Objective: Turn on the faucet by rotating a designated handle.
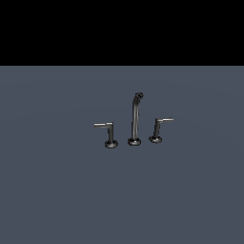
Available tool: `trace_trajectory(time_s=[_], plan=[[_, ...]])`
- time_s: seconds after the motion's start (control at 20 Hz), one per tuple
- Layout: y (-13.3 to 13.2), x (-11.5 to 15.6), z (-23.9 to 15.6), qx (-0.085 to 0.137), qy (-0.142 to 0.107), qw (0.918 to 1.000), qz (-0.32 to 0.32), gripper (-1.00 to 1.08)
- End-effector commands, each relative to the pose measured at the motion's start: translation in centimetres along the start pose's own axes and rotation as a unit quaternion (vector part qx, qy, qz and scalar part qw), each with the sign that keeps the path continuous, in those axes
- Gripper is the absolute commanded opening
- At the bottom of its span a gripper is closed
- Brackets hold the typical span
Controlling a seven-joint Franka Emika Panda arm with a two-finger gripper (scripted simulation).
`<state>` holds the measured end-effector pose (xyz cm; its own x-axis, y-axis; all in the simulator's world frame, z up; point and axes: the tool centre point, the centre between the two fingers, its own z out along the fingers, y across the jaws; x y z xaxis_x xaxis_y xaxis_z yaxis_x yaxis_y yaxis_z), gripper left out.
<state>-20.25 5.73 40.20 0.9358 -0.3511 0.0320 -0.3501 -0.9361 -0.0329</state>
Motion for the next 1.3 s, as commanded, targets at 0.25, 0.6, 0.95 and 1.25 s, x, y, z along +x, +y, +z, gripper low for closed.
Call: trace_trajectory(time_s=[0.25,0.6,0.95,1.25], plan=[[-2.9,2.0,5.0,-0.002,-0.001,0.9964,0.084,-1.00],[-5.2,4.2,9.5,-0.005,-0.003,0.9872,0.160,-1.00],[-7.0,6.6,13.8,-0.007,-0.004,0.9734,0.229,-1.00],[-8.1,8.7,17.1,-0.008,-0.005,0.9590,0.283,-1.00]])
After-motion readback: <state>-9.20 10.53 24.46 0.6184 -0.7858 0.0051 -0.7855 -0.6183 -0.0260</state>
